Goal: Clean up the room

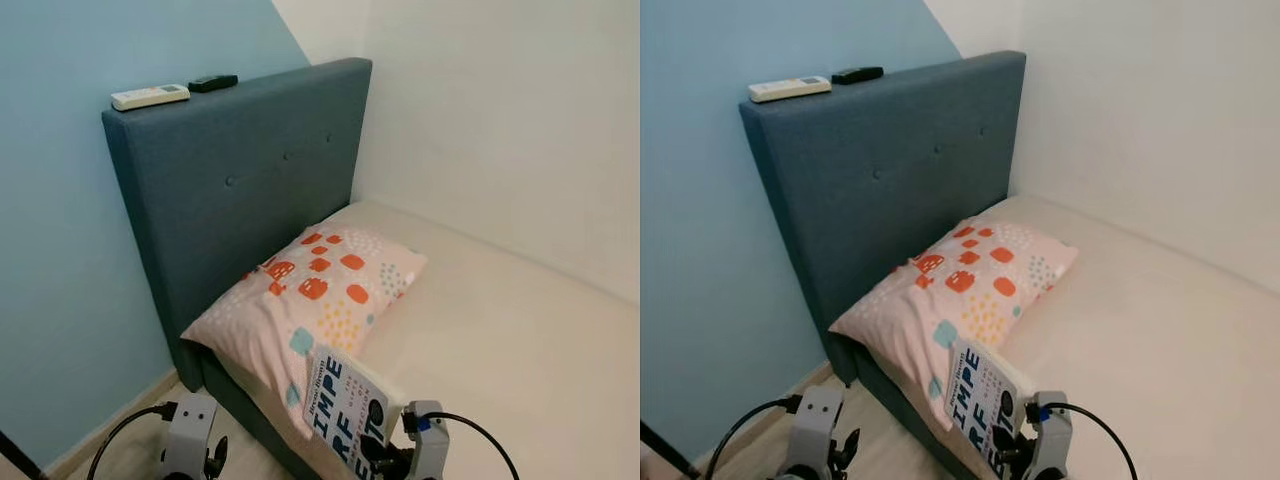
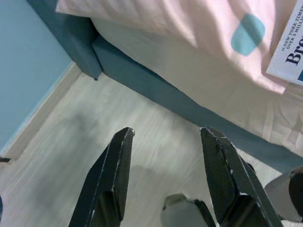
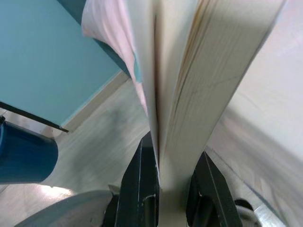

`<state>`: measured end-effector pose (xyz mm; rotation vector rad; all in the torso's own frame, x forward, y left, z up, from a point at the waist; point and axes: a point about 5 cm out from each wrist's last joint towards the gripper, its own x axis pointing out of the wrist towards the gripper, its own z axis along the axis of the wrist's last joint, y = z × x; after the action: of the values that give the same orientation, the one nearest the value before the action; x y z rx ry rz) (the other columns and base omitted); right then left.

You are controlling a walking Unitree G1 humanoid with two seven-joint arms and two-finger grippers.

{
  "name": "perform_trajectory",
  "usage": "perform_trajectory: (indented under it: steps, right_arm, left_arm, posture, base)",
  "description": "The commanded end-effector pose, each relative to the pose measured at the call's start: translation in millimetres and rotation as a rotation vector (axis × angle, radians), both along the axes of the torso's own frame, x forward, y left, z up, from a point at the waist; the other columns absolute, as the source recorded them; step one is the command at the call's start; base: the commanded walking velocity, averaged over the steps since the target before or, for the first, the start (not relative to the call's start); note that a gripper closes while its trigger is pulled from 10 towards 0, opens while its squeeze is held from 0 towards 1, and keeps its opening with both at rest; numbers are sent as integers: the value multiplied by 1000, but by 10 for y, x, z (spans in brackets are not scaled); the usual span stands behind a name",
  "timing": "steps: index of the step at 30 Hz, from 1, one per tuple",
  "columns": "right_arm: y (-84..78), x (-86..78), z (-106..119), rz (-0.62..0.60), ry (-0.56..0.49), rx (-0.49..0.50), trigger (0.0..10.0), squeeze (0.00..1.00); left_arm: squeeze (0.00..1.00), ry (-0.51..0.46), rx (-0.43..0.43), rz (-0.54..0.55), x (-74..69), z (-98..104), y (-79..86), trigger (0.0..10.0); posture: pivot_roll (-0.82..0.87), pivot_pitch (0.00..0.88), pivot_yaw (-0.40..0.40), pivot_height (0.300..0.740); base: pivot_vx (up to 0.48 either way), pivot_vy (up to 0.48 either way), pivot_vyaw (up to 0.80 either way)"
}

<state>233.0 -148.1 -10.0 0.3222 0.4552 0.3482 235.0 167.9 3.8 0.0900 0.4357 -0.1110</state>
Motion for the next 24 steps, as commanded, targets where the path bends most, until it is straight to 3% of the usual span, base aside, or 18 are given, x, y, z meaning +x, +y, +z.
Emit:
perform_trajectory:
  steps: [1, 24]
  right_arm:
    - [-14, 14, 41, -13, -31, 15, 10000, 0]
    - [43, -18, 35, -15, -18, 52, 10000, 0]
  left_arm:
    - [0, 8, 8, -22, -24, -14, -29, 10000]
    - [0, 27, 32, -48, -66, -15, 17, 10000]
  posture:
    - [17, 102, -59, 649]
    - [33, 129, -48, 625]
  base:
    - [0, 0, 0]
    - [0, 0, 0]
